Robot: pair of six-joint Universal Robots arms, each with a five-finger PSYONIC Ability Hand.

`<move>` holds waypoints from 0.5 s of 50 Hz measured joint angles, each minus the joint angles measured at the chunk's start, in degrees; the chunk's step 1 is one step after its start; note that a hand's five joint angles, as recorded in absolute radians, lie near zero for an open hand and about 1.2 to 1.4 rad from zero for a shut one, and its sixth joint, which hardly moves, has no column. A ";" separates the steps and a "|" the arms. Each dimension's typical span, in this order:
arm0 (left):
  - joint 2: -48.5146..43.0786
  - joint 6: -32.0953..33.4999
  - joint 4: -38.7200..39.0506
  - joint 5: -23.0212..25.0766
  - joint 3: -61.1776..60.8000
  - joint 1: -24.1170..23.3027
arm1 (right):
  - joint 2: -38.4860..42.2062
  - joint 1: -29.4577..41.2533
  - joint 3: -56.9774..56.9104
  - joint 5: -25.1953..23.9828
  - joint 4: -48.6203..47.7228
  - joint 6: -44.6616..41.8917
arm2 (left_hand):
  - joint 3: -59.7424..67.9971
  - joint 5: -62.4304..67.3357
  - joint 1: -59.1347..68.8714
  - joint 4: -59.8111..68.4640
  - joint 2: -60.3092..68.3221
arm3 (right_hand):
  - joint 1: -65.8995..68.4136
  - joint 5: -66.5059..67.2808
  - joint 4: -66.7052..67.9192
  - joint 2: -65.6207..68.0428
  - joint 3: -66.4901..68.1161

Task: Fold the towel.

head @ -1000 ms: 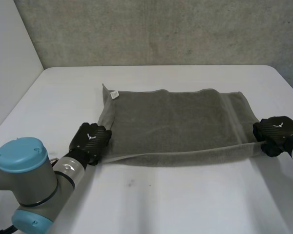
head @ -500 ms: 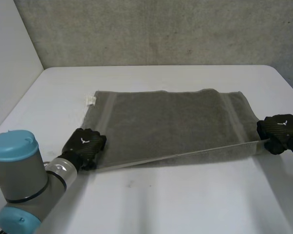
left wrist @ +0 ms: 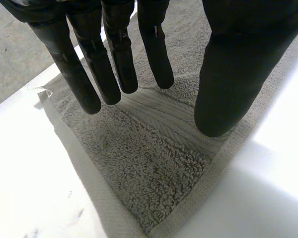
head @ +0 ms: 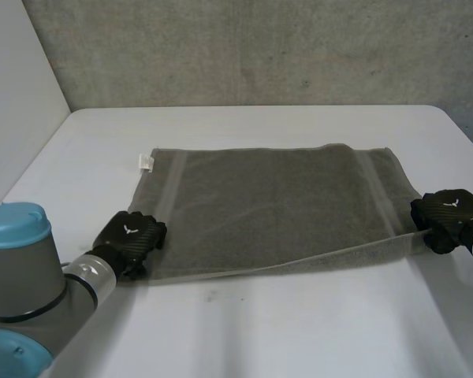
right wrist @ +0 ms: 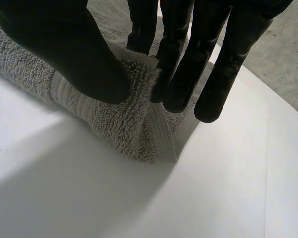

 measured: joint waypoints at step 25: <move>-0.47 -0.04 -4.65 0.06 0.18 0.47 | 0.53 0.08 -0.01 -0.03 -0.09 -0.25 | -2.61 -2.61 -2.75 -2.52 -2.61 | 0.00 0.15 0.00 0.00 0.00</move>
